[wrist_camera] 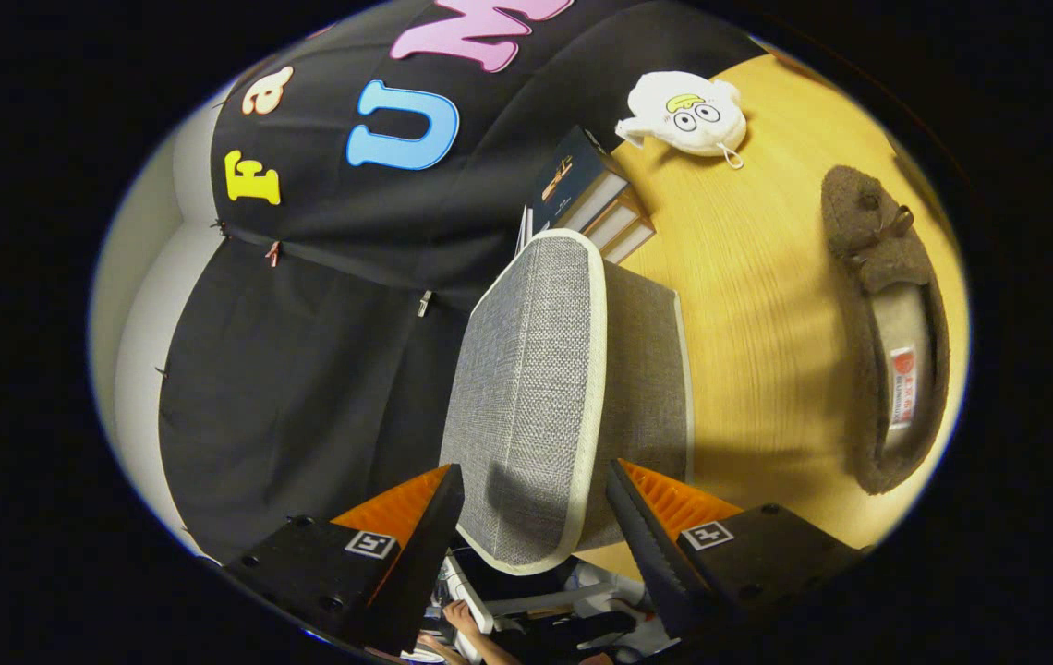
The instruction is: Open the storage box then place both shoes into the box .Put the left shoe in first, then the right shoe, with the right side of both shoes facing outward in a uniform manner.
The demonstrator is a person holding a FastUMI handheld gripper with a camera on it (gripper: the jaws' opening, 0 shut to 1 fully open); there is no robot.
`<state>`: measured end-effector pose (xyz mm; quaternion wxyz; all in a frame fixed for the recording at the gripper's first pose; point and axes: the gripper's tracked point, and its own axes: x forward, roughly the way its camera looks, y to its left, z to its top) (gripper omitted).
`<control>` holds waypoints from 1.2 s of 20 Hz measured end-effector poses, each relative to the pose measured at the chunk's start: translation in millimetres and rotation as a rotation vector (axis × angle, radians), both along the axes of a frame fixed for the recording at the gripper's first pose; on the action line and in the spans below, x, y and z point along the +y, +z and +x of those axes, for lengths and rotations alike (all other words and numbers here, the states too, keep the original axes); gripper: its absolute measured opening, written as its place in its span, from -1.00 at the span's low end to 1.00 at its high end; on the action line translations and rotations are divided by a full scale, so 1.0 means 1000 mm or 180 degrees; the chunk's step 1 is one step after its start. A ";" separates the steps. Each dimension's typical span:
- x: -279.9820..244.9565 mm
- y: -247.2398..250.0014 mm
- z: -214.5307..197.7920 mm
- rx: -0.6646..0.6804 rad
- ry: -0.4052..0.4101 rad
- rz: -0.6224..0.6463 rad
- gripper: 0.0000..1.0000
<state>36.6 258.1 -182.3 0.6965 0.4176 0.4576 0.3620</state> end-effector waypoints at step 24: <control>0.032 0.077 -0.009 0.0248 0.0408 0.0118 -0.90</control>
